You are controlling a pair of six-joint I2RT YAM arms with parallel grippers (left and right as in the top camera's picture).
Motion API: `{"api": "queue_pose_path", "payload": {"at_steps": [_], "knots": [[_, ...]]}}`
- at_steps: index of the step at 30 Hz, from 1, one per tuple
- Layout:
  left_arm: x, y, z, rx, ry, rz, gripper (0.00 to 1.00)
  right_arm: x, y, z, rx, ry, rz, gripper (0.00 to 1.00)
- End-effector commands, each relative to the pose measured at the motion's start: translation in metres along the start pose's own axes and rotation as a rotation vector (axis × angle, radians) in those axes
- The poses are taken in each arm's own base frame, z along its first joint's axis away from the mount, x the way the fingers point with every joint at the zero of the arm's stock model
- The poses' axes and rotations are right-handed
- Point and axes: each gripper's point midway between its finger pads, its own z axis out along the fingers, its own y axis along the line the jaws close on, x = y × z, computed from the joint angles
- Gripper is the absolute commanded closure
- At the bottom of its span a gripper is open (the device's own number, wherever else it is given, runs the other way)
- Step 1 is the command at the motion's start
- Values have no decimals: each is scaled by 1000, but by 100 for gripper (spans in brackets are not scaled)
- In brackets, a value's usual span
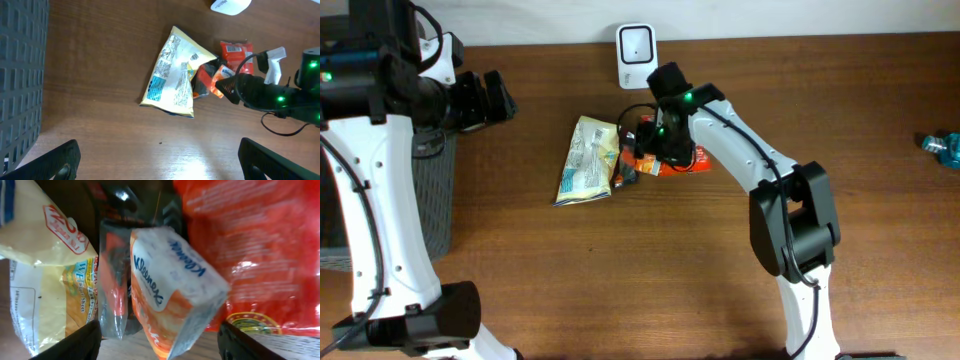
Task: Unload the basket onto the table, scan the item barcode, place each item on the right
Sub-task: 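Reach the right gripper to the orange-white packet and grasp it, then move the orange-white packet rightward and set it on the table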
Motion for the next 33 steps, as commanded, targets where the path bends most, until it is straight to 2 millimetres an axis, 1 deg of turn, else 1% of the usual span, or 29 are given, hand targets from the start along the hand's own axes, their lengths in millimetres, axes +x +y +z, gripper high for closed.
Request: {"api": "queue_pose_path", "payload": {"at_steps": [1, 3, 4, 5, 7, 9, 10, 12, 13, 15, 17, 19, 20, 21, 23, 25, 26, 27, 29, 30, 31, 32, 33], "knots": [[0, -1, -5, 2, -14, -6, 1, 2, -3, 5, 27, -2, 61, 36], [0, -1, -5, 2, -14, -6, 1, 4, -5, 11, 43, 2, 59, 38], [0, -1, -5, 2, -14, -5, 1, 4, -7, 15, 49, 4, 60, 46], [0, -1, -5, 2, -14, -5, 1, 3, -9, 16, 56, 2, 62, 59], [0, -1, -5, 2, -14, -5, 1, 0, -13, 15, 74, -11, 63, 63], [0, -1, -5, 2, -14, -6, 1, -1, -15, 15, 84, -17, 63, 76], [0, -1, -5, 3, -14, -6, 1, -2, -17, 15, 96, -26, 62, 79], [0, -1, -5, 2, -14, -5, 1, -4, -20, 14, 105, -34, 65, 92], [0, -1, -5, 2, -14, -6, 1, -7, -23, 13, 105, -36, 71, 96], [0, -1, -5, 2, -14, -6, 1, -10, -19, 8, 48, -13, 19, 96], [0, -1, -5, 2, -14, -6, 1, -12, 2, -5, -134, 38, -72, 96], [0, -1, -5, 3, -14, -6, 1, -16, 24, -34, -404, 83, -166, 96], [0, -1, -5, 2, -14, -6, 1, -19, 28, -52, -542, 96, -191, 96], [0, -1, -5, 2, -14, -6, 1, -26, 24, -68, -651, 92, -201, 96], [0, -1, -5, 2, -14, -6, 1, -37, 10, -86, -735, 74, -168, 96], [0, -1, -5, 2, -14, -6, 1, -52, -9, -113, -853, 41, -134, 96], [0, -1, -5, 2, -14, -6, 1, -57, -17, -130, -937, 7, -163, 96], [0, -1, -5, 2, -14, -6, 1, -60, -22, -139, -981, -9, -165, 96], [0, -1, -5, 2, -14, -6, 1, -68, -38, -156, -1038, -38, -136, 96], [0, -1, -5, 2, -14, -5, 1, -70, -43, -167, -1093, -69, -165, 95], [0, -1, -5, 2, -14, -6, 1, -70, -42, -176, -1142, -97, -208, 90], [0, -1, -5, 2, -14, -5, 1, -70, -43, -181, -1166, -114, -230, 84], [0, -1, -5, 2, -14, -5, 1, -70, -44, -178, -1145, -116, -229, 82]]}}
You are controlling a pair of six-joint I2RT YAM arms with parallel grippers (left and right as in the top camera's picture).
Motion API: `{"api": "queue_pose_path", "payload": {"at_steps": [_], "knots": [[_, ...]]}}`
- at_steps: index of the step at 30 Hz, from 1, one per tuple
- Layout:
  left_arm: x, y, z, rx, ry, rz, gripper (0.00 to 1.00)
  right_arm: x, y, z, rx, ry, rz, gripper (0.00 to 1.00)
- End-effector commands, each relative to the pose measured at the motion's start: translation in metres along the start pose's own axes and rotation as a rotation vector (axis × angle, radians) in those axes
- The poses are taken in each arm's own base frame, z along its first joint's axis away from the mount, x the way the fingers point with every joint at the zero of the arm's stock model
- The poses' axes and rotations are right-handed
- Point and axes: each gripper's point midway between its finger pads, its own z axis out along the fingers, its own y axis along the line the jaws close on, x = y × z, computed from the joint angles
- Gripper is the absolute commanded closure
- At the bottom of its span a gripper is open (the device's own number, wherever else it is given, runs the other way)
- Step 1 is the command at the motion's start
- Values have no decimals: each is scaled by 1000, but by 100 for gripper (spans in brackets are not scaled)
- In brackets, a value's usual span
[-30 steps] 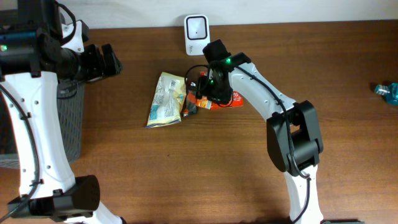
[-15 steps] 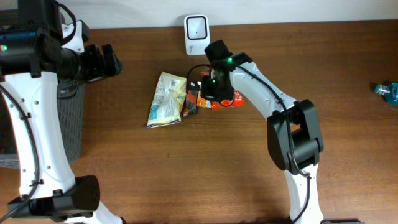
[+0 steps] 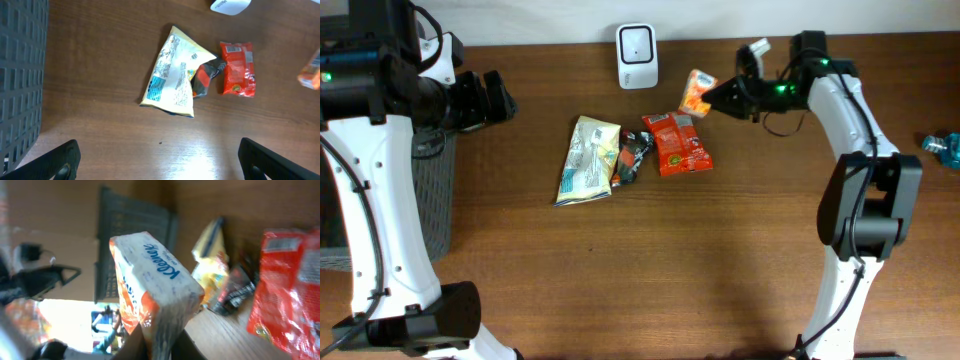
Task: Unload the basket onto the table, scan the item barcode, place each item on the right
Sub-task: 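Move the orange-white packet rightward and set it on the table, then regrasp the orange-white packet with the right gripper and lift it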
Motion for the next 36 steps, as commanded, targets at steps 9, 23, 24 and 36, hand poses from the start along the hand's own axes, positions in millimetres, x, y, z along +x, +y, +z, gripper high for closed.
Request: {"api": "queue_pose_path", "payload": {"at_steps": [9, 23, 24, 36], "knots": [[0, -1, -5, 2, -14, -5, 1, 69, -120, 2, 948, 260, 81, 83], [0, -1, -5, 2, -14, -6, 1, 59, -157, -111, 1241, 150, 214, 1], [0, -1, -5, 2, -14, -6, 1, 59, -157, -112, 1241, 149, 215, 1], [0, -1, -5, 2, -14, -5, 1, 75, -166, -139, 1177, 135, 323, 32]]}}
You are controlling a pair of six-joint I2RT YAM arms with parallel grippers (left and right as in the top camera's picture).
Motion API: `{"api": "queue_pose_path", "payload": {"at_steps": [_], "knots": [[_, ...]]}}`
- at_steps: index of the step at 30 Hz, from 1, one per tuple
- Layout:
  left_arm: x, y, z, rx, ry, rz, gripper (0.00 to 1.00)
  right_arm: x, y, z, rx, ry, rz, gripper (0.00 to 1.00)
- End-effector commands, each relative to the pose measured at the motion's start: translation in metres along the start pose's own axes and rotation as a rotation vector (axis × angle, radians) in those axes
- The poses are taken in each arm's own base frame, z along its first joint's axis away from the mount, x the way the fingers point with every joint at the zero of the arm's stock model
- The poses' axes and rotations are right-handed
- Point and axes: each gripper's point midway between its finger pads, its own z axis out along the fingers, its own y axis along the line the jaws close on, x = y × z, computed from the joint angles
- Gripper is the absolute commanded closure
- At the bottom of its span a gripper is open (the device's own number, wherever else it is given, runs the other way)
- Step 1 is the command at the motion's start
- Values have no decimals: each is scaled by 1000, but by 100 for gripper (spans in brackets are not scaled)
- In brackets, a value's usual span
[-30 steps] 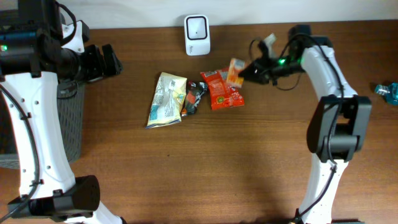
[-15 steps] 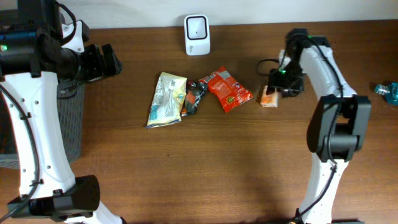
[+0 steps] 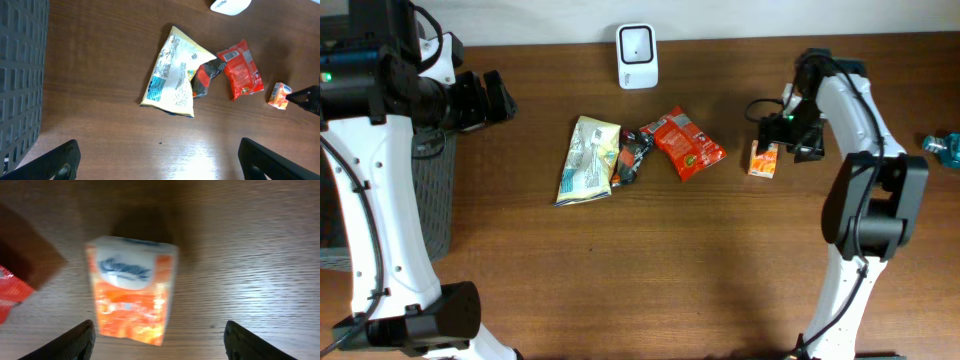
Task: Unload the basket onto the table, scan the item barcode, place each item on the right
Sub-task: 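Regrasp the orange-white packet with the right gripper and lift it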
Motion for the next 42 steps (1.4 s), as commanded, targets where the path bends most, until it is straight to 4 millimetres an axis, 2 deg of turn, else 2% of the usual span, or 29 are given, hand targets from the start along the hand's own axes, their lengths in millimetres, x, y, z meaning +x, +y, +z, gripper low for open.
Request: {"api": "queue_pose_path", "payload": {"at_steps": [1, 2, 5, 12, 14, 18, 20, 31, 33, 34, 35, 37, 39, 42], "knots": [[0, -1, -5, 2, -14, -6, 1, 5, -6, 13, -72, 26, 22, 43], [0, -1, -5, 2, -14, -6, 1, 6, -7, 17, -75, 29, 24, 48], [0, -1, -5, 2, -14, -6, 1, 11, 0, 30, -130, 37, 26, 48], [0, -1, -5, 2, -14, -5, 1, 6, 17, 30, -232, 18, 22, 49], [0, -1, -5, 2, -14, -6, 1, 5, 20, 25, -251, 18, 26, 49], [0, -1, -5, 2, -14, -6, 1, -4, 25, -4, -251, -5, 19, 44], [0, -1, -5, 2, -14, -5, 1, -5, 25, -5, -251, -7, 18, 44], [0, -1, -5, 2, -14, -6, 1, 0, 25, 38, -268, -5, 58, 50], [0, -1, -5, 2, -14, -5, 1, -1, 26, 40, -276, -15, 58, 58], [0, -1, -5, 2, -14, -6, 1, -2, 24, 41, -271, -15, 71, 66], [0, -1, -5, 3, -14, -5, 1, -2, 23, 41, -264, -16, 84, 81], [0, -1, -5, 2, -14, -6, 1, -4, 24, 40, -269, -22, 82, 96], [0, -1, -5, 2, -14, -5, 1, -5, 27, 35, -289, -20, 80, 96], [0, -1, -5, 2, -14, -6, 1, -8, 66, 6, -582, -52, -42, 96]]}}
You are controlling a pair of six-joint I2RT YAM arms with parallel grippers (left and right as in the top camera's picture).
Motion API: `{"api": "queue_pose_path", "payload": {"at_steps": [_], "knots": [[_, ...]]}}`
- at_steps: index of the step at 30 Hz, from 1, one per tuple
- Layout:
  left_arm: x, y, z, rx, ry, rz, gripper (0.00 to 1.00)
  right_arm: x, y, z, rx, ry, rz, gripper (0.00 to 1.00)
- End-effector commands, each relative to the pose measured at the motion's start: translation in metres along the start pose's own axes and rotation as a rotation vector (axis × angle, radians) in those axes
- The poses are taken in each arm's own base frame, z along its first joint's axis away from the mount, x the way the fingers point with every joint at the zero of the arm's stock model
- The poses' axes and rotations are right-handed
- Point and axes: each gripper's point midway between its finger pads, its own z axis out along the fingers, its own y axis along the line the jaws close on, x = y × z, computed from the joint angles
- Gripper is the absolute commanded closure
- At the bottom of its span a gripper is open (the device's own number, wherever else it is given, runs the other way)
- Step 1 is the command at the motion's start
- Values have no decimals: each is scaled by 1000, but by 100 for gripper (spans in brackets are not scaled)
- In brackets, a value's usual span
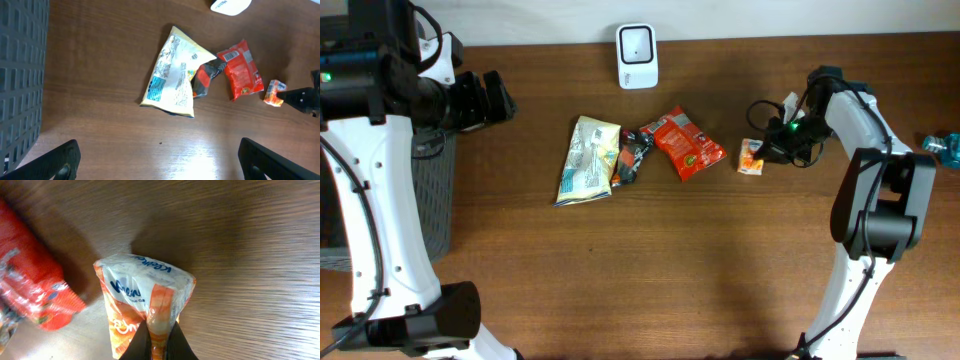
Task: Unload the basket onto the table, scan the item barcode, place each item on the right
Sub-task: 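Regrasp the orange-white packet with the right gripper and lift it, then raise the orange-white packet to the white scanner with the right gripper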
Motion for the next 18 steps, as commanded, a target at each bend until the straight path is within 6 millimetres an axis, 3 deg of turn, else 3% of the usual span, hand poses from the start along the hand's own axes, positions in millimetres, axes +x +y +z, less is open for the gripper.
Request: {"api": "queue_pose_path", "payload": {"at_steps": [1, 3, 7, 13, 18], "knots": [[0, -1, -5, 2, -14, -5, 1, -2, 60, -21, -396, -14, -134, 96], [0, -1, -5, 2, -14, -5, 1, 2, 97, -43, -652, -28, -200, 96], [0, -1, -5, 2, -14, -6, 1, 11, 150, -83, -1018, -25, -244, 96], [0, -1, -5, 2, -14, -6, 1, 17, 166, -79, -1044, 1, -275, 96], [0, -1, -5, 3, -14, -5, 1, 33, 197, -62, -1050, 49, -366, 96]]}}
